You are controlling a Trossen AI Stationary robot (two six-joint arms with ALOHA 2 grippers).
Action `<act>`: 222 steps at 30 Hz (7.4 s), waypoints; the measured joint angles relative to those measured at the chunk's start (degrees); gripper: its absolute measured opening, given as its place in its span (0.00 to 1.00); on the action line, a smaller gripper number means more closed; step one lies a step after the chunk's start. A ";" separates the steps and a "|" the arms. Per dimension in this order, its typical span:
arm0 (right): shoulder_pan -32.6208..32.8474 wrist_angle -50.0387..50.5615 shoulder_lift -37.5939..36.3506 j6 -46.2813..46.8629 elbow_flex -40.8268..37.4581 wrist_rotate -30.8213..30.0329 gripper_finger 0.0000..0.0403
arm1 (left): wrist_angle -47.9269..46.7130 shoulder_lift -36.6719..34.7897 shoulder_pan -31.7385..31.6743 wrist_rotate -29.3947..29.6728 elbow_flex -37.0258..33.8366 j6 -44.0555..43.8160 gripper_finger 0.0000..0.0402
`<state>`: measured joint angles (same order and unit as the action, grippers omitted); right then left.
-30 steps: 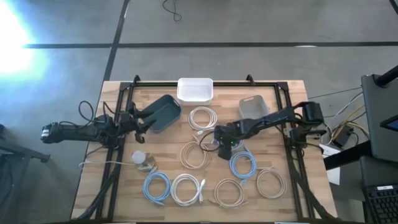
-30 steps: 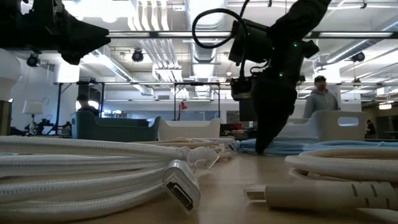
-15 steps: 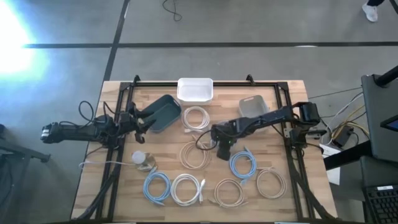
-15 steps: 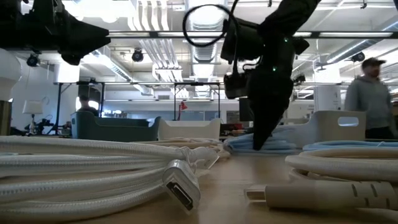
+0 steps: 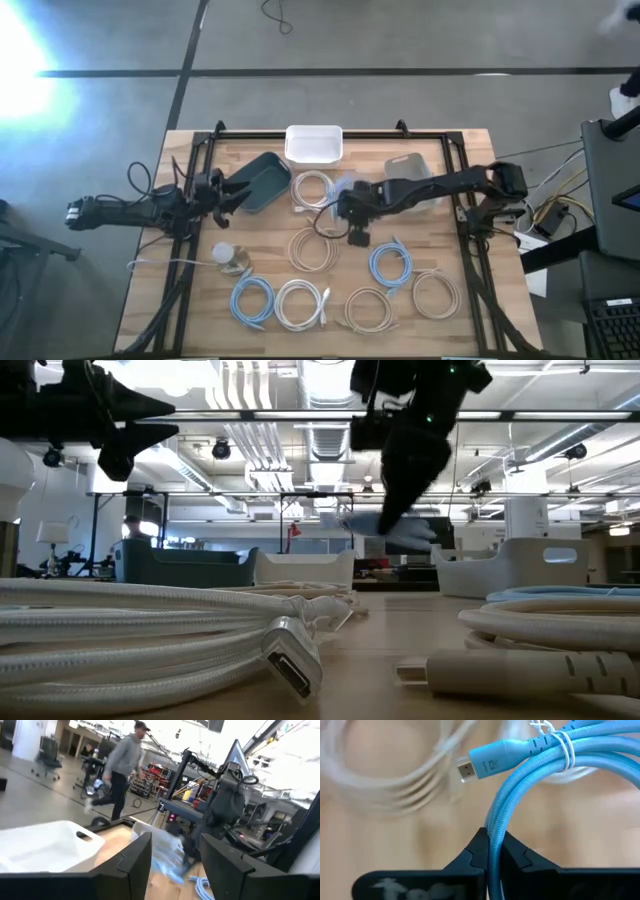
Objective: Sort HDMI cables
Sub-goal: Put the top right blue hdmi cable into the blue bin, then put the bottom blue hdmi cable into the blue bin
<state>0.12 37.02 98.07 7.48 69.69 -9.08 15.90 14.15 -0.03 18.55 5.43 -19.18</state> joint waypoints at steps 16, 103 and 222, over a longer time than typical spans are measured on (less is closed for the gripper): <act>-0.98 -43.61 -1.97 -25.84 -8.98 -10.15 0.03 | 11.79 15.28 -0.14 3.13 0.54 -11.55 0.43; 0.00 -50.73 2.30 -29.38 -5.31 11.55 0.33 | -19.04 36.70 -4.75 6.11 27.89 -0.92 0.16; -0.65 -40.22 0.01 -27.69 -6.16 -0.92 0.28 | -62.75 29.38 -6.19 15.26 40.65 2.26 0.46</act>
<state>-0.54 -3.20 98.08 -20.21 63.53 -10.00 -46.84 43.53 -6.22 33.81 46.08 -16.91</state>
